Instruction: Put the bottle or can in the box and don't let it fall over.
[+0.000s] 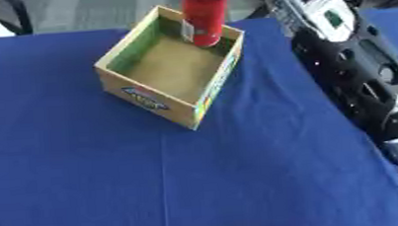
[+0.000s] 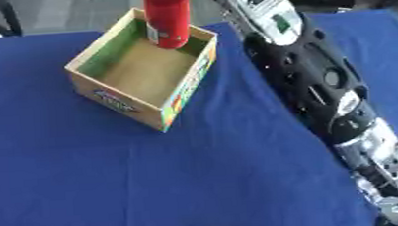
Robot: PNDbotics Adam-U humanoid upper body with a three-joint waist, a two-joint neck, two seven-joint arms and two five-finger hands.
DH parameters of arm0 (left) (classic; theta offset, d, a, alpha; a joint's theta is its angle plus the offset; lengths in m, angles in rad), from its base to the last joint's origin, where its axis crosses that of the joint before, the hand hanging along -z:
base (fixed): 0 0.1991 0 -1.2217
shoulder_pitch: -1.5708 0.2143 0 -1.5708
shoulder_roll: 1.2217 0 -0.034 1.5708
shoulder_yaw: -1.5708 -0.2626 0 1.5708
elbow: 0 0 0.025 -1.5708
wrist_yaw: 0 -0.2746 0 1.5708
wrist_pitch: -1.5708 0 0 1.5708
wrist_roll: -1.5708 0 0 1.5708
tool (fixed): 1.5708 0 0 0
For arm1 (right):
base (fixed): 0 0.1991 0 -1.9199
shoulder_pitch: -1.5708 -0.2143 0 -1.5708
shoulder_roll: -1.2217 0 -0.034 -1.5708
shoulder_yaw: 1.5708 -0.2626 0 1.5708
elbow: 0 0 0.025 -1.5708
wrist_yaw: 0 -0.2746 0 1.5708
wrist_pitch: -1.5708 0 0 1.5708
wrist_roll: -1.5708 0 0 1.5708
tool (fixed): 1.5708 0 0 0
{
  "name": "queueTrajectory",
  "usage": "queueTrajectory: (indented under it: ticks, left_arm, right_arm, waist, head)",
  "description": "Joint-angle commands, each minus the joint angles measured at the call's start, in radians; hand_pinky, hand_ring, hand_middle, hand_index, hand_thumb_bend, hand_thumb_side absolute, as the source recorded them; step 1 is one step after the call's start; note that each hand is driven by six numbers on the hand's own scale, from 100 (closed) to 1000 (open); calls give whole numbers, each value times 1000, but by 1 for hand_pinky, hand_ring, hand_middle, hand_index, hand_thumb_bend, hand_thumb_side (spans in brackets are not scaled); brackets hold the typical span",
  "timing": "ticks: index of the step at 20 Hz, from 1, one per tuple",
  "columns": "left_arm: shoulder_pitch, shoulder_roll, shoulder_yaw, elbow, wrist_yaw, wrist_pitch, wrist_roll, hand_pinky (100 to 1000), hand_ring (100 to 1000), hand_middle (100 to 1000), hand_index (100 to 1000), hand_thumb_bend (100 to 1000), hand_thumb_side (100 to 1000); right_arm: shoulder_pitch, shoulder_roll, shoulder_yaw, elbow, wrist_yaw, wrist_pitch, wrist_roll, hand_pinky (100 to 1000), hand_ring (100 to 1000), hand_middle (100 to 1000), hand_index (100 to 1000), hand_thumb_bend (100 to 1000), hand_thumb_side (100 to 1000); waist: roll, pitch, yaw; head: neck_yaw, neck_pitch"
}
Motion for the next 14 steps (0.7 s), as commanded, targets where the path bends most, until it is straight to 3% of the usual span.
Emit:
queueTrajectory:
  ticks: [1, 4, 8, 11, 12, 13, 14]
  left_arm:
    - [-18, 24, 3, -21, 2, 0, -6, 827, 781, 740, 872, 570, 564]
    - [-22, 22, 2, -24, 2, 0, -6, 826, 781, 740, 871, 570, 565]
    - [-26, 19, 1, -26, 2, 1, -7, 826, 781, 741, 872, 569, 568]
    - [-28, 18, 0, -27, 2, 2, -7, 826, 781, 741, 872, 570, 569]
    - [-28, 17, 0, -27, 2, 2, -7, 825, 781, 741, 872, 570, 569]
    - [-28, 17, 0, -28, 2, 2, -6, 825, 781, 741, 872, 570, 571]
    - [-27, 17, 1, -28, 1, 3, -6, 825, 781, 741, 873, 570, 571]
  right_arm:
    - [-29, 19, -4, 74, 50, -37, 16, 910, 754, 408, 458, 390, 100]
    - [-21, 40, -5, 130, 82, -66, 24, 911, 760, 414, 466, 397, 100]
    - [-15, 59, -1, 169, 109, -92, 26, 918, 791, 455, 510, 433, 100]
    - [-10, 68, 3, 181, 132, -99, 30, 930, 833, 522, 593, 464, 100]
    - [-8, 69, 6, 182, 144, -102, 34, 942, 860, 577, 659, 484, 100]
    - [-6, 68, 8, 182, 157, -107, 40, 963, 908, 689, 769, 520, 100]
    - [-4, 66, 11, 180, 174, -114, 50, 973, 927, 728, 809, 533, 100]
  waist:
    - [7, -13, 7]
    - [5, -12, 14]
    - [1, -9, 21]
    - [-2, -9, 25]
    - [-4, -9, 26]
    - [-5, -9, 27]
    - [-6, -10, 27]
  head:
    - [-5, 7]
    - [-4, 15]
    - [-7, 3]
    - [-12, -6]
    - [-13, -9]
    - [-13, -11]
    - [-12, -13]
